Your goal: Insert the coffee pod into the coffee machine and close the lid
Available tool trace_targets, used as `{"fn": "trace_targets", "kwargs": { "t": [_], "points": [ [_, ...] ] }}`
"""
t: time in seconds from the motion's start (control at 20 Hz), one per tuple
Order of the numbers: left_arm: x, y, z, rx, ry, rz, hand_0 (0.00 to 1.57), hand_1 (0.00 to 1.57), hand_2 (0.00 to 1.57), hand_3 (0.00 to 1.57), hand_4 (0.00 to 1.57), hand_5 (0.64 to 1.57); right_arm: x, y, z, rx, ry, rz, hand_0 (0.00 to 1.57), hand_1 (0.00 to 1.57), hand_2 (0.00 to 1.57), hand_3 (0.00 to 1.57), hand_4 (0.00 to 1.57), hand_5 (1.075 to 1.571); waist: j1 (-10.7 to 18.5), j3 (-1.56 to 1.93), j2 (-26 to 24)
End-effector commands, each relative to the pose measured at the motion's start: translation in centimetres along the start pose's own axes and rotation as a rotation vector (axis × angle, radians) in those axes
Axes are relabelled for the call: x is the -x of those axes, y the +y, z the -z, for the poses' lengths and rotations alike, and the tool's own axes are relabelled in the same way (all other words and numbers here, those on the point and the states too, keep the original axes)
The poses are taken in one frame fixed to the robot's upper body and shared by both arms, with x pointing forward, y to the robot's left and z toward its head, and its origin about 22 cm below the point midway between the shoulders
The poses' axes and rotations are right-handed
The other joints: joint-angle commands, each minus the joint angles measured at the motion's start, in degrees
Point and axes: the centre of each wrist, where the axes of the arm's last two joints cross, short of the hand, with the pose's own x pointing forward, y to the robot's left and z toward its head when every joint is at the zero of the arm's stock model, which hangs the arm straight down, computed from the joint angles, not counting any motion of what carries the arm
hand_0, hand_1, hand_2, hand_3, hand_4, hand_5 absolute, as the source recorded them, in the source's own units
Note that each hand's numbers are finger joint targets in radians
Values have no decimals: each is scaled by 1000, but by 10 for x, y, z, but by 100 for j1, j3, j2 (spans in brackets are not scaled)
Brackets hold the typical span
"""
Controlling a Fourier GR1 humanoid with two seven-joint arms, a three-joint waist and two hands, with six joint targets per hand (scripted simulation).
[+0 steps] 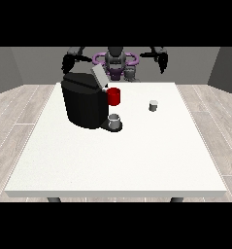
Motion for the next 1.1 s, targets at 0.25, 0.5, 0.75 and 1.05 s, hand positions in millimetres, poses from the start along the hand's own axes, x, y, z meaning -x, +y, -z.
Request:
{"fn": "trace_targets", "kwargs": {
  "t": [0.25,0.5,0.75,1.05],
  "points": [
    [-35,45,39,9,-2,239,0,0,0,0,0,1571,-3,16,3,4,-62,16,0,0,0,0,177,1571,-243,0,230],
    [-18,66,58,3,97,227,0,0,0,0,0,1571,-26,26,12,-47,-91,56,0,0,0,0,228,1571,-555,-2,502],
    [-38,74,90,-4,134,284,0,0,0,0,0,1571,-21,18,19,-84,-127,57,0,0,0,0,283,1571,-781,-1,809],
    [-7,86,91,-16,197,331,0,0,0,0,0,1571,-39,35,30,-73,-119,42,0,0,0,0,352,1571,-706,-3,1052]
  ]
}}
